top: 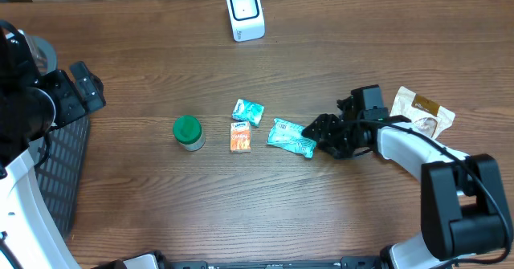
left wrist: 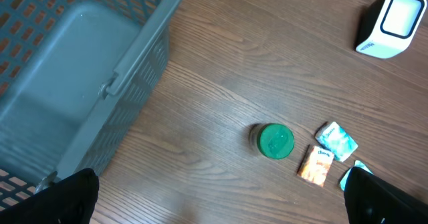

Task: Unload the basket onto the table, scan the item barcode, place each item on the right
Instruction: 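Reach the right gripper toward the green wet-wipes packet, then grasp the green packet with the right gripper and lift it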

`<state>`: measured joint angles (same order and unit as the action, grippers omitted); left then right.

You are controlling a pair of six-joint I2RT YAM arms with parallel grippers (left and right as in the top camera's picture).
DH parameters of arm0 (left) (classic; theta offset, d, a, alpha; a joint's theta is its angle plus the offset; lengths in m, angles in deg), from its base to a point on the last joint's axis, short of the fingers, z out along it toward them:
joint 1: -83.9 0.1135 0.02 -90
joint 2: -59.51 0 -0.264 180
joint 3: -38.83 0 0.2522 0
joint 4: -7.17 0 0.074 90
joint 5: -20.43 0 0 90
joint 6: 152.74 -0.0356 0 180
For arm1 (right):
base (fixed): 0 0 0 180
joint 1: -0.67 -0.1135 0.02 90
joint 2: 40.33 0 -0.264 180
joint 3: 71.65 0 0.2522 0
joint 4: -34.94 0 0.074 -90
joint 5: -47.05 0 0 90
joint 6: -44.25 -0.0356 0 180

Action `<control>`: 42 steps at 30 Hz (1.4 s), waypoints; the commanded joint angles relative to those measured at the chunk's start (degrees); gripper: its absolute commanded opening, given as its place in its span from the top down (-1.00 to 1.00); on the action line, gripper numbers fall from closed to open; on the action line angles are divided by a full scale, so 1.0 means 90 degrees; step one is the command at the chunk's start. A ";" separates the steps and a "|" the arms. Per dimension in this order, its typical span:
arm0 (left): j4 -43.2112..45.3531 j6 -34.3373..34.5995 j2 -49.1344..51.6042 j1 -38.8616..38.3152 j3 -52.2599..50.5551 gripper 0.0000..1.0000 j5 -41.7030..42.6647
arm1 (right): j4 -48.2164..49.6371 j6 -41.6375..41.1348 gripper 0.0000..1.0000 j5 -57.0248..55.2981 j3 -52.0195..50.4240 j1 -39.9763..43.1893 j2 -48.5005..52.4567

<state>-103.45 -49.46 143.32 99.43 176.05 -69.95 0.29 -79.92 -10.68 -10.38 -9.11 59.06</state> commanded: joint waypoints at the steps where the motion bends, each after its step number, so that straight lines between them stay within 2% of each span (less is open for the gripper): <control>1: 0.0007 -0.0117 -0.0027 0.0022 0.0036 -1.00 0.0044 | 0.0194 -0.0508 -0.28 0.0049 -0.0070 -0.0287 0.0418; 4: 0.0007 -0.0119 -0.0027 0.0024 0.0036 -1.00 0.0044 | 0.0372 -0.0848 -0.22 -0.0070 -0.0070 -0.0510 0.0522; 6: 0.0007 -0.0117 -0.0027 0.0024 0.0036 -0.99 0.0044 | 0.0357 -0.1095 -0.11 -0.0325 -0.0070 -0.0600 0.0525; 12: 0.0007 -0.0119 -0.0027 0.0019 0.0036 -0.99 0.0044 | 0.0364 -0.1222 0.42 -0.0423 -0.0070 -0.0622 0.0525; 17: 0.0007 -0.0119 -0.0024 0.0022 0.0036 -0.99 0.0041 | 0.0369 -0.0971 0.75 -0.0362 -0.0046 -0.0619 0.0517; 20: 0.0007 -0.0119 -0.0024 0.0022 0.0036 -1.00 0.0041 | 0.0284 -0.0386 0.91 -0.0075 0.0070 -0.0622 0.0452; 26: 0.0007 -0.0117 -0.0024 0.0022 0.0036 -1.00 0.0044 | -0.0228 0.0588 0.92 0.0272 0.0287 -0.0619 -0.0158; 34: 0.0007 -0.0119 -0.0024 0.0022 0.0036 -1.00 0.0044 | -0.0850 0.1039 0.92 0.0998 0.0459 -0.0619 -0.1406; 39: 0.0007 -0.0117 -0.0024 0.0022 0.0036 -1.00 0.0044 | -0.1819 0.1637 0.92 0.1044 0.0974 -0.0622 -0.2011; 42: 0.0007 -0.0119 -0.0027 0.0022 0.0036 -0.99 0.0044 | -0.2834 0.2110 0.92 0.1027 0.1661 -0.0622 -0.2229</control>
<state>-103.45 -49.46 143.32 99.43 176.05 -69.95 -21.06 -67.09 -3.16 -1.75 -14.42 42.10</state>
